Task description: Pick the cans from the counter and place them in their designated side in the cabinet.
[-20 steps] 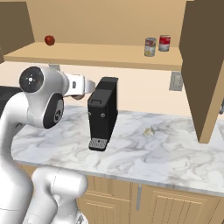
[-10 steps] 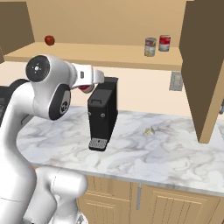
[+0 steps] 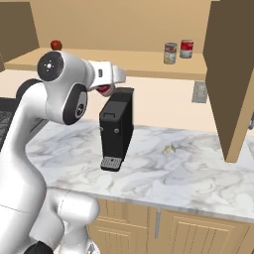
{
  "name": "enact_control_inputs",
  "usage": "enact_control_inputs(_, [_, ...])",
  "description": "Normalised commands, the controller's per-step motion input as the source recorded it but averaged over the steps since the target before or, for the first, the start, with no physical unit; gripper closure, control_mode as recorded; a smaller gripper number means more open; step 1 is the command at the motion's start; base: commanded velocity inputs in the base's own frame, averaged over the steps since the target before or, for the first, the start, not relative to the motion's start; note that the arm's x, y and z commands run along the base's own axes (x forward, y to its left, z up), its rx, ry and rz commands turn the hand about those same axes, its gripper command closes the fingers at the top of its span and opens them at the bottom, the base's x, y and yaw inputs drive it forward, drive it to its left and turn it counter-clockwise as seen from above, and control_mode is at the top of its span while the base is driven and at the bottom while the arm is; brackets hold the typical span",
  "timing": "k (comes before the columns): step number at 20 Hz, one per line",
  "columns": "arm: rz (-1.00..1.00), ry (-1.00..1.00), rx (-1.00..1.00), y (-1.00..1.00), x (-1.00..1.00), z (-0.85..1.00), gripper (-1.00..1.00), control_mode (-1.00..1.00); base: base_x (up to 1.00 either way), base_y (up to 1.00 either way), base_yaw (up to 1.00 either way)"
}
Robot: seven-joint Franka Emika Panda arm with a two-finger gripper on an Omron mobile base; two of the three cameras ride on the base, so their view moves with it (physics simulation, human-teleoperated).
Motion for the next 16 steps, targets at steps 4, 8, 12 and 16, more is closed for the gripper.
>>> enact_control_inputs(4, [-0.01, -0.03, -0.05, -0.18, 0.17, 0.13, 1.0, -1.0, 0.0, 0.0, 0.0])
enact_control_inputs(8, [-0.01, -0.03, -0.05, -0.17, 0.19, 0.14, 1.0, -1.0, 0.0, 0.0, 0.0])
enact_control_inputs(12, [0.0, -0.04, -0.04, -0.14, 0.25, 0.08, 1.0, -1.0, 0.0, 0.0, 0.0])
enact_control_inputs(16, [0.0, -0.04, -0.02, -0.17, 0.28, 0.1, 1.0, -1.0, 0.0, 0.0, 0.0])
